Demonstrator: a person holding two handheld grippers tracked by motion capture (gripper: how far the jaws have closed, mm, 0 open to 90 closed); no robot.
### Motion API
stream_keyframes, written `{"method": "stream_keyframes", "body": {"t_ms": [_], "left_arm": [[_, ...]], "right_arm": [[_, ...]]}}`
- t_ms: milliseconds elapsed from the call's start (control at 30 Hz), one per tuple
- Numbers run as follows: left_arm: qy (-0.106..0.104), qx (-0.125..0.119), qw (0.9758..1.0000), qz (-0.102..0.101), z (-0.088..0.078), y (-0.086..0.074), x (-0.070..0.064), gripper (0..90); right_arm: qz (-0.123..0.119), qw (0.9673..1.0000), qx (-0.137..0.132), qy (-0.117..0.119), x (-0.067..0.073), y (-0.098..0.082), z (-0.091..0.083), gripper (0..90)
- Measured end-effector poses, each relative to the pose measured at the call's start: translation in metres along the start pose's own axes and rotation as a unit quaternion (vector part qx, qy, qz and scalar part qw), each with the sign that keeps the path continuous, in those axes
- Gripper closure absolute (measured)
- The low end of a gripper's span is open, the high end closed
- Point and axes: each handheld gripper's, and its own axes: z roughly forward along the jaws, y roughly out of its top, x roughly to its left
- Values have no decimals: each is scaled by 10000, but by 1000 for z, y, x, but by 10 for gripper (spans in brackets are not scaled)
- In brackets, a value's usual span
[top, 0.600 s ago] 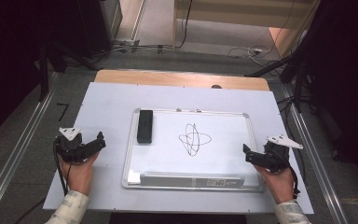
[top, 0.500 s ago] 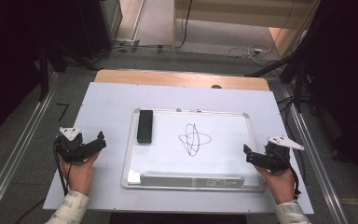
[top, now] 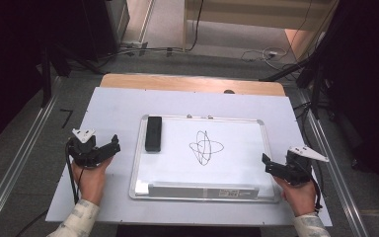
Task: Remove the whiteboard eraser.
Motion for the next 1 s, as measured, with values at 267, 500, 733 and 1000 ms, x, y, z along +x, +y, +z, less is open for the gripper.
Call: {"method": "stream_keyframes", "body": {"t_ms": [267, 500, 733, 1000], "left_arm": [[-240, 76, 9997, 75, 11, 9, -23, 69], [-509, 252, 9979, 323, 30, 19, -60, 96], [-530, 412, 9967, 446, 48, 28, -88, 98], [-583, 452, 9958, 539, 67, 35, -108, 183]], "right_arm": [[-4, 10000, 53, 1, 0, -1, 1, 60], [-28, 10000, 71, -9, 2, -1, 1, 73], [-32, 9999, 98, -3, 2, -1, 2, 73], [-45, 9999, 105, 10, 2, -1, 2, 73]]}}
